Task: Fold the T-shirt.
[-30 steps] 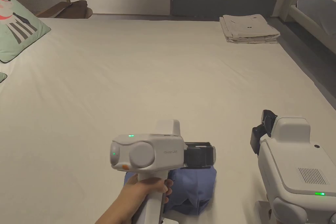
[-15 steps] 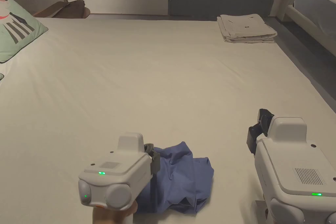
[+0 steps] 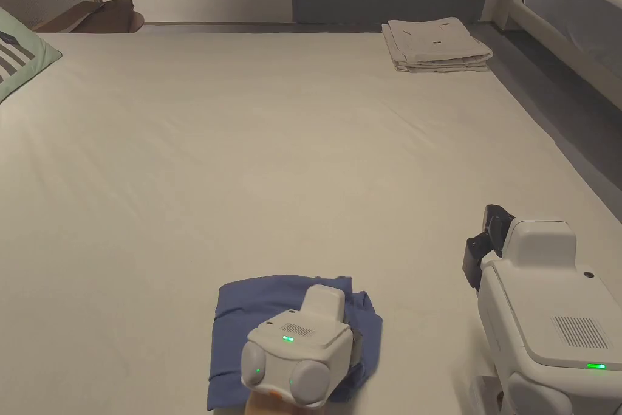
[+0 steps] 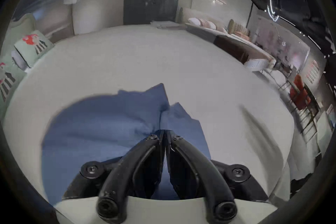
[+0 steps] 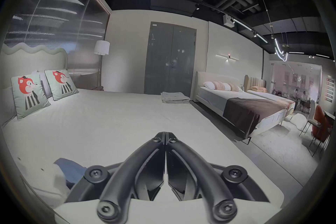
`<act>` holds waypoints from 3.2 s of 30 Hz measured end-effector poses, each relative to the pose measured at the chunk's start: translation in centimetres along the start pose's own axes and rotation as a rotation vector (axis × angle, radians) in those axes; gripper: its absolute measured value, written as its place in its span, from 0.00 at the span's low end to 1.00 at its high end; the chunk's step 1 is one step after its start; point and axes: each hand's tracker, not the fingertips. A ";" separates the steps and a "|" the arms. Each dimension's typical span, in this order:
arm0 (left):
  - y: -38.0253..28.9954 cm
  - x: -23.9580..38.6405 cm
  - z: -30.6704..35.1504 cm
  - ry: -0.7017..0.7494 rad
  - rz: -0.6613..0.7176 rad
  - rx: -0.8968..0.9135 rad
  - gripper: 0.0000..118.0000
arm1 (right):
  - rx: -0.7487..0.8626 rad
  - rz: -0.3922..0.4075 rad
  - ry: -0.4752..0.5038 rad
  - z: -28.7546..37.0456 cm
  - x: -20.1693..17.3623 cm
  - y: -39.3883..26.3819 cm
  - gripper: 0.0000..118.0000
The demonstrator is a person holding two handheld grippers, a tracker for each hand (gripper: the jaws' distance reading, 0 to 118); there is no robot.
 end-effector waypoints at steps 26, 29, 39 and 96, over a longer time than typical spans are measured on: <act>5.7 -10.9 20.9 0.324 -0.032 0.659 0.00 | 0.096 -0.007 0.119 2.6 -5.8 3.7 0.00; 5.2 -13.1 22.0 0.386 -0.010 0.686 0.00 | 0.099 -0.001 0.137 2.8 -6.6 3.8 0.00; 4.4 -15.9 23.3 0.444 0.053 0.686 0.00 | 0.095 0.012 0.160 2.8 -7.7 3.9 0.00; -0.9 -20.6 5.7 -0.319 0.691 -0.144 0.15 | -0.558 -0.069 0.387 -4.6 -11.8 -12.4 0.00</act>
